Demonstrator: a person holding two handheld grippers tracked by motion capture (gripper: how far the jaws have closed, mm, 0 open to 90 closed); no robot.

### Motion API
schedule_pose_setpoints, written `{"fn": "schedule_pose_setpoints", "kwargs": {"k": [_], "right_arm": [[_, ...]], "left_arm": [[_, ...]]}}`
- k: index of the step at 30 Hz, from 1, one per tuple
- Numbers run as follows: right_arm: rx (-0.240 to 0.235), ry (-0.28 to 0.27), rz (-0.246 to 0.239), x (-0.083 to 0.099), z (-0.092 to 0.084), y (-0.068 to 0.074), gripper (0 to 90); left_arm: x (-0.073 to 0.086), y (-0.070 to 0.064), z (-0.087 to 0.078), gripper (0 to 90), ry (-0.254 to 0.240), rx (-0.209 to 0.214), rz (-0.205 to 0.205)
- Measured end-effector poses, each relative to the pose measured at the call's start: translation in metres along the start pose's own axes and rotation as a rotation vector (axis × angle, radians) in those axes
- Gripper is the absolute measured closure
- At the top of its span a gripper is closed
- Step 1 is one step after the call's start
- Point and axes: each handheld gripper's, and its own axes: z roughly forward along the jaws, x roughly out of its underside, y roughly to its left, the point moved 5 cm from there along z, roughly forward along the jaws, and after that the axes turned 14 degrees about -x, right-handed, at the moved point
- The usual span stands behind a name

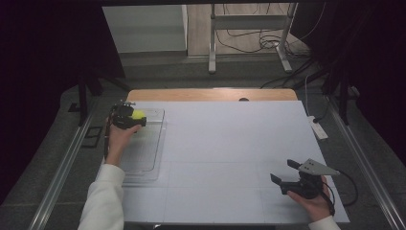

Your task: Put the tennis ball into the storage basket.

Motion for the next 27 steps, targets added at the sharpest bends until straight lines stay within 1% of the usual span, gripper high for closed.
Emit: {"fn": "schedule_pose_setpoints", "kwargs": {"k": [1,2,3,4,10,13,16,19,27], "right_arm": [[0.0,0.0,0.0,0.0,0.0,0.0,12.8],[0.0,0.0,0.0,0.0,0.0,0.0,12.8],[0.0,0.001,0.0,0.0,0.0,0.0,12.8],[0.0,0.001,0.0,0.0,0.0,0.0,12.8],[-0.001,0.003,0.002,0.0,0.001,0.0,12.7],[-0.002,0.004,0.003,0.001,0.001,0.0,12.7],[-0.002,0.005,0.003,0.001,0.001,0.0,12.7],[-0.002,0.005,0.003,0.001,0.001,0.0,12.7],[-0.003,0.005,0.003,0.001,0.001,0.0,12.7]], "left_arm": [[0.0,0.0,0.0,27.5,0.002,-0.003,0.002],[0.001,0.0,0.0,27.5,0.011,-0.01,0.013],[0.001,0.0,0.001,27.4,0.011,-0.013,0.009],[0.002,0.0,0.001,27.4,0.019,-0.018,0.021],[0.005,-0.002,0.005,27.3,0.049,-0.03,0.046],[0.007,-0.003,0.008,27.1,0.06,-0.046,0.07],[0.008,-0.006,0.009,27.0,0.071,-0.047,0.082],[0.009,-0.008,0.01,26.8,0.084,-0.054,0.103],[0.009,-0.008,0.011,25.8,0.076,-0.063,0.11]]}}
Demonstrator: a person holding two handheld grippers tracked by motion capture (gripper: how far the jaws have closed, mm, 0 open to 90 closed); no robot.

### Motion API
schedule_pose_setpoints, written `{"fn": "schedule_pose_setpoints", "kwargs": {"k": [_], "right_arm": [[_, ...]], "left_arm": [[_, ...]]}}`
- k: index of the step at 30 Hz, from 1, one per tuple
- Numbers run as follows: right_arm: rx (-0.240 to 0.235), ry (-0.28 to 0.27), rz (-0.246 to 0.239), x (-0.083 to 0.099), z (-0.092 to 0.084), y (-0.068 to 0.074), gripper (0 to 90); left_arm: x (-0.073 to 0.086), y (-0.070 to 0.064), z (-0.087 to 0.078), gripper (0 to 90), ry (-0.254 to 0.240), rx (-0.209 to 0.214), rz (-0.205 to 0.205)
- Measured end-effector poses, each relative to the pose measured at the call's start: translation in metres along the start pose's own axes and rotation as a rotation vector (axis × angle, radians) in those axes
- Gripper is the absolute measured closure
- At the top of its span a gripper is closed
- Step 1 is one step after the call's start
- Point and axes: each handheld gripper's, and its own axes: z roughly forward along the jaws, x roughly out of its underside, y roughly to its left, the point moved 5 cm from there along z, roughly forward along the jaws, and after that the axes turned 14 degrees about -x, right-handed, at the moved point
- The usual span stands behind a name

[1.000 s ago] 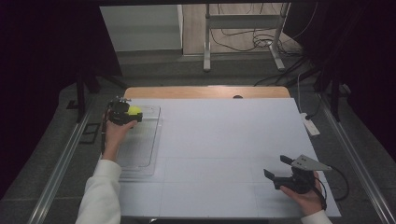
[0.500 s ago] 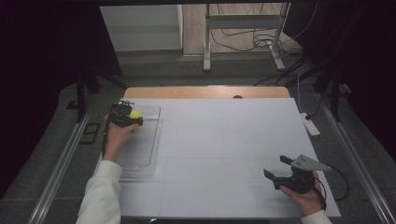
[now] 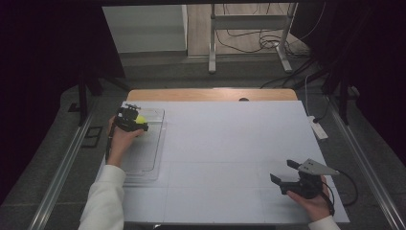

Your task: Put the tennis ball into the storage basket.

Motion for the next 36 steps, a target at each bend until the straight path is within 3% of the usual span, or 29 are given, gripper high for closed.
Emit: {"fn": "schedule_pose_setpoints", "kwargs": {"k": [4,7,11,12,15,16,17,21,31,36], "right_arm": [[0.0,0.001,0.0,0.0,0.0,0.0,12.7],[0.001,0.001,0.0,0.0,0.0,0.0,12.7],[0.002,0.001,0.001,0.0,0.0,0.0,12.7],[0.002,0.0,0.001,0.0,0.0,0.0,12.7],[0.003,-0.001,0.001,0.0,0.0,0.0,12.6],[0.003,-0.001,0.001,0.0,0.0,0.0,12.6],[0.004,-0.001,0.002,0.0,-0.001,0.0,12.7],[0.007,0.0,-0.001,0.0,-0.001,0.001,12.7],[0.01,-0.004,-0.001,-0.001,-0.002,0.001,12.6],[0.008,-0.007,0.0,-0.001,-0.003,0.001,12.6]], "left_arm": [[-0.002,0.001,-0.003,20.4,-0.022,0.0,-0.011],[-0.004,0.002,-0.009,17.4,-0.046,0.023,-0.034],[-0.006,0.003,-0.023,16.1,-0.113,0.091,-0.093],[-0.006,0.003,-0.023,16.1,-0.113,0.091,-0.093],[-0.005,0.004,-0.036,16.0,-0.175,0.168,-0.127],[-0.005,0.004,-0.036,16.0,-0.175,0.168,-0.127],[-0.003,0.003,-0.042,16.0,-0.2,0.198,-0.14],[0.002,0.002,-0.052,16.0,-0.237,0.241,-0.149],[0.024,-0.01,-0.083,15.2,-0.338,0.329,-0.118],[0.033,-0.015,-0.096,14.8,-0.361,0.389,-0.14]]}}
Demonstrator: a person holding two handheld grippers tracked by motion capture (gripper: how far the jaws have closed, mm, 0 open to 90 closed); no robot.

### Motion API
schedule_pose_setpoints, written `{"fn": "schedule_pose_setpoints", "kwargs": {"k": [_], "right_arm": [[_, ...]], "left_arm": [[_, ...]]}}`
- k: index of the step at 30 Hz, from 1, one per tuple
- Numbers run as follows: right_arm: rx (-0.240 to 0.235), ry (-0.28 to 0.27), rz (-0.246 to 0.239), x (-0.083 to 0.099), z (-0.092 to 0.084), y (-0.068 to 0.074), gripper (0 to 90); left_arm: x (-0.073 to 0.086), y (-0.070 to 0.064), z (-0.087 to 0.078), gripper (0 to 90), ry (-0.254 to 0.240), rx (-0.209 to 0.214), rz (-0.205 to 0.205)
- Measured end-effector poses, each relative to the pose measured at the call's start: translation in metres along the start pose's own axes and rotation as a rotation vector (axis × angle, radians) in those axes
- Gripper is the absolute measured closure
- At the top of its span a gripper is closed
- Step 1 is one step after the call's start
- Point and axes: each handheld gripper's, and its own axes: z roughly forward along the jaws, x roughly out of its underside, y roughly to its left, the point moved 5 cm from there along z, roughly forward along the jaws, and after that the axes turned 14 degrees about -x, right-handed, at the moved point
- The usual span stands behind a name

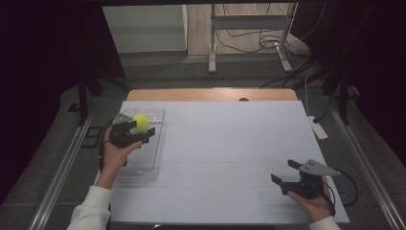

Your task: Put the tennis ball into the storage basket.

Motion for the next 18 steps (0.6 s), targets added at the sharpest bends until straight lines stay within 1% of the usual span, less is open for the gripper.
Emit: {"fn": "schedule_pose_setpoints", "kwargs": {"k": [4,7,8,9,10,12,14,15,18], "right_arm": [[0.001,-0.003,0.002,0.0,-0.001,0.0,12.6],[0.001,-0.004,0.002,0.0,-0.001,0.0,12.6],[0.0,-0.005,0.001,0.0,-0.001,0.0,12.6],[0.0,-0.005,0.001,0.0,-0.001,0.0,12.6],[-0.001,-0.005,0.001,0.0,-0.001,0.0,12.6],[-0.001,-0.005,0.001,0.0,-0.001,0.0,12.6],[-0.001,-0.004,0.001,0.0,-0.001,0.0,12.6],[-0.001,-0.004,0.001,0.0,-0.001,0.0,12.6],[-0.001,-0.005,0.0,-0.001,-0.001,0.0,12.6]], "left_arm": [[0.006,-0.006,-0.007,14.8,0.005,0.022,-0.012],[0.009,-0.008,-0.011,14.9,0.009,0.034,-0.006],[0.009,-0.011,-0.018,15.4,-0.008,0.052,-0.023],[0.009,-0.011,-0.018,15.7,-0.008,0.052,-0.023],[0.01,-0.015,-0.022,15.7,-0.013,0.057,-0.007],[0.012,-0.018,-0.025,15.8,-0.015,0.053,0.012],[0.014,-0.022,-0.028,15.8,-0.018,0.067,0.02],[0.014,-0.022,-0.028,15.8,-0.018,0.067,0.02],[0.016,-0.028,-0.035,15.9,-0.029,0.088,0.024]]}}
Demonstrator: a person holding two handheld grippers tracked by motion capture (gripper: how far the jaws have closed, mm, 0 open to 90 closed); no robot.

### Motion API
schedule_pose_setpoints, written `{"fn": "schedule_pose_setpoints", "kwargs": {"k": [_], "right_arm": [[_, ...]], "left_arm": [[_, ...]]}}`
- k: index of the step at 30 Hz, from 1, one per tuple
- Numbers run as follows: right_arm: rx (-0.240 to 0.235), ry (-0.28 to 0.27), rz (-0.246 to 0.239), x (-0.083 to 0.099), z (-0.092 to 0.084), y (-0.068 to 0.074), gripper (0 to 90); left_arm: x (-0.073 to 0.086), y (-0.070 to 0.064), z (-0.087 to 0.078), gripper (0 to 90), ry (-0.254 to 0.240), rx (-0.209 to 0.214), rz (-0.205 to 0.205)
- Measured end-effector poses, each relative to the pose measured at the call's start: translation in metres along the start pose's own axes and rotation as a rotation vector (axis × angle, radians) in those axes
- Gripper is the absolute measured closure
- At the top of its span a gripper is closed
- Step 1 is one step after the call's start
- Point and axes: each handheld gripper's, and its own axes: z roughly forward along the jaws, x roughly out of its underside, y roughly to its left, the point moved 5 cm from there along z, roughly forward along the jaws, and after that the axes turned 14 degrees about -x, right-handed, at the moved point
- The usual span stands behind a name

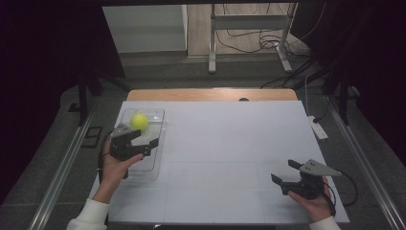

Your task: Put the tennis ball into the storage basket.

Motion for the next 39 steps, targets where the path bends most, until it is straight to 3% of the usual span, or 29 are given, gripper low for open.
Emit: {"fn": "schedule_pose_setpoints", "kwargs": {"k": [13,26,39], "right_arm": [[-0.001,0.0,-0.001,0.0,0.0,0.0,12.6],[-0.002,-0.002,-0.001,-0.001,0.0,0.0,12.5],[-0.002,-0.009,-0.006,-0.002,-0.001,-0.001,12.5]], "left_arm": [[0.023,-0.025,-0.025,16.3,-0.03,0.047,0.041],[0.052,-0.04,-0.028,16.3,-0.035,0.067,0.077],[0.058,-0.048,-0.027,16.1,-0.039,0.055,0.12]]}}
